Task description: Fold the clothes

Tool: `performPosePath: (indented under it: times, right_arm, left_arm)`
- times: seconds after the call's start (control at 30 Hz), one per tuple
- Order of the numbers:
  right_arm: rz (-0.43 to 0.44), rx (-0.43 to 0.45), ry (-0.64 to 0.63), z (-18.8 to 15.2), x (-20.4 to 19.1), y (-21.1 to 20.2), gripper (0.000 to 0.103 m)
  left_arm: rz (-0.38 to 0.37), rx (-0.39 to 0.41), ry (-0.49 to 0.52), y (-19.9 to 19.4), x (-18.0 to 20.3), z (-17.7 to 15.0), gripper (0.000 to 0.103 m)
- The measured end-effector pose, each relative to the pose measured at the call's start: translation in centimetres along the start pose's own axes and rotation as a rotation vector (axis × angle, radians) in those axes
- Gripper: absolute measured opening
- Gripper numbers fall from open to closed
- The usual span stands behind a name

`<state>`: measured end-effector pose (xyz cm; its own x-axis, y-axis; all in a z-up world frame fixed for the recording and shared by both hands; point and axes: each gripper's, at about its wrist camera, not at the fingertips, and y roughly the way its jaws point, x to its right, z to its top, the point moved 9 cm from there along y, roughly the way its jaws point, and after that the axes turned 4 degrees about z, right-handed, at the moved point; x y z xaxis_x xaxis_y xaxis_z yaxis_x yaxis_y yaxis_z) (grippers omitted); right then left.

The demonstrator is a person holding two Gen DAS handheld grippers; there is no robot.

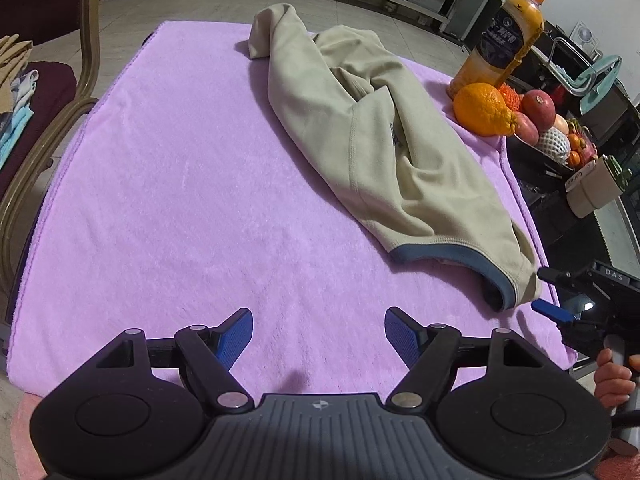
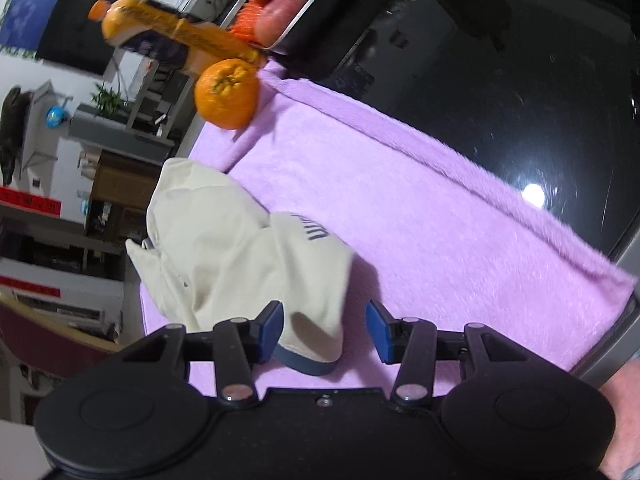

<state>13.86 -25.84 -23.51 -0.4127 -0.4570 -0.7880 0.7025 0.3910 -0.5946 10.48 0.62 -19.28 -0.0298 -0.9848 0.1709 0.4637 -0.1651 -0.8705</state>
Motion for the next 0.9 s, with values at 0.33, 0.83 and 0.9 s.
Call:
performPosePath:
  times: [0.33, 0.83, 0.9]
  right_arm:
    - [0.105, 0.029, -0.012, 0.3, -3.0, 2.1, 0.017]
    - [0.185, 0.015, -0.452, -3.6, -28.7, 1.5, 0.007]
    - [0.274, 0.014, -0.507, -4.3, -36.6, 0.1, 0.006]
  left_arm:
    - [-0.027, 0.039, -0.055, -1.2, -1.7, -0.3, 0.073]
    - [-0.071, 0.13, -0.236, -4.5, -8.2, -1.0, 0.072]
    - [-0.066, 0.171, -0.254, -6.0, -9.2, -0.8, 0.072]
